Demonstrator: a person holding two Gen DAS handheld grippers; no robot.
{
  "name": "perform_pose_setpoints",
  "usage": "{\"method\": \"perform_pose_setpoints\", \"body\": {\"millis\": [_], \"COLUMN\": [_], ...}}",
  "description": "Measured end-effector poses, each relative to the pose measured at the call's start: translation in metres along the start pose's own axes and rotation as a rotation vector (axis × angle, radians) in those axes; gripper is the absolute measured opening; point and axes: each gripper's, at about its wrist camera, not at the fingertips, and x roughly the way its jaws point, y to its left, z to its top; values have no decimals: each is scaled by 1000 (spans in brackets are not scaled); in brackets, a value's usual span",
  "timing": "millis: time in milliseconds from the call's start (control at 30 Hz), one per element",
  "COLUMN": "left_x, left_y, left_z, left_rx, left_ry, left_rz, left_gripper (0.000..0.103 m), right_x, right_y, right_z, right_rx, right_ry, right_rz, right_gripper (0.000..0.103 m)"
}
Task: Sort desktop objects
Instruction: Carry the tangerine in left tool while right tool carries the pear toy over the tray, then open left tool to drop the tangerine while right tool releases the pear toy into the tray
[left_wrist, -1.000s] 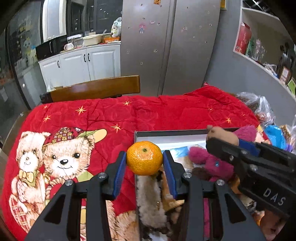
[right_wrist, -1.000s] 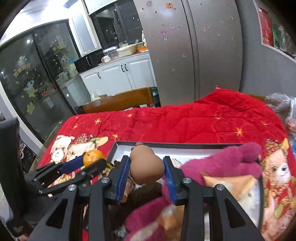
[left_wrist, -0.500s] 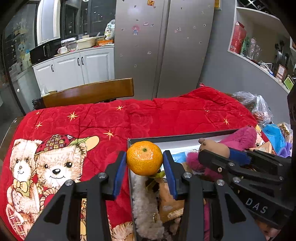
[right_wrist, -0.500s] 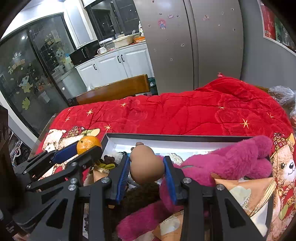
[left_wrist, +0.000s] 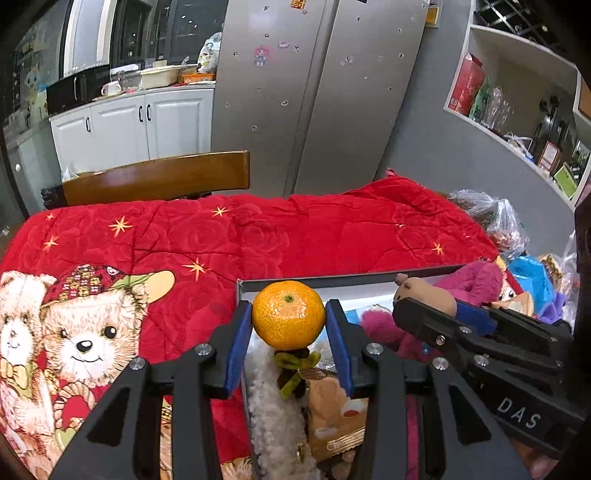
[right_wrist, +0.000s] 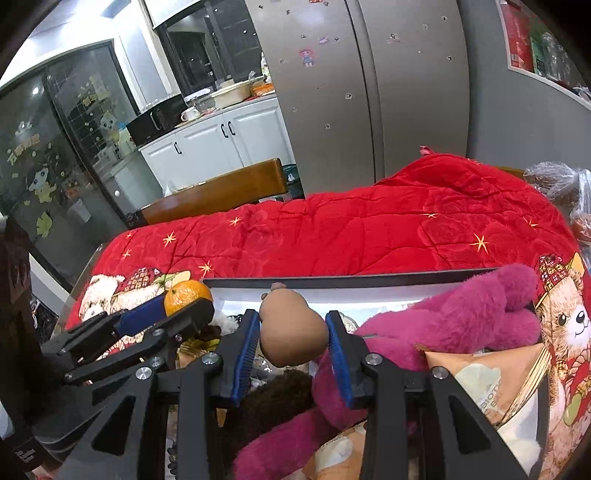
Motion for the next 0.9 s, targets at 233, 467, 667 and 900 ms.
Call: {"method": "perform_pose_setpoints", "body": {"millis": [233, 467, 667, 900], "left_x": [-8, -19, -25, -29], "left_y": [10, 16, 8, 7], "left_z": [4, 8, 8, 7], "left_rx": [-24, -50, -18, -34], "left_ry": [-38, -57, -65, -68], "left_rz": [39, 28, 36, 45], "left_gripper": [76, 86, 86, 86], "right_x": [-7, -26, -31, -40], "right_y": [-5, -18, -17, -16], "right_z": [2, 6, 10, 10], "right_rx": [33, 144, 128, 98], "right_ry": [-31, -94, -101, -121], "right_rz": [41, 110, 98, 93], "right_gripper": [44, 77, 77, 77]}}
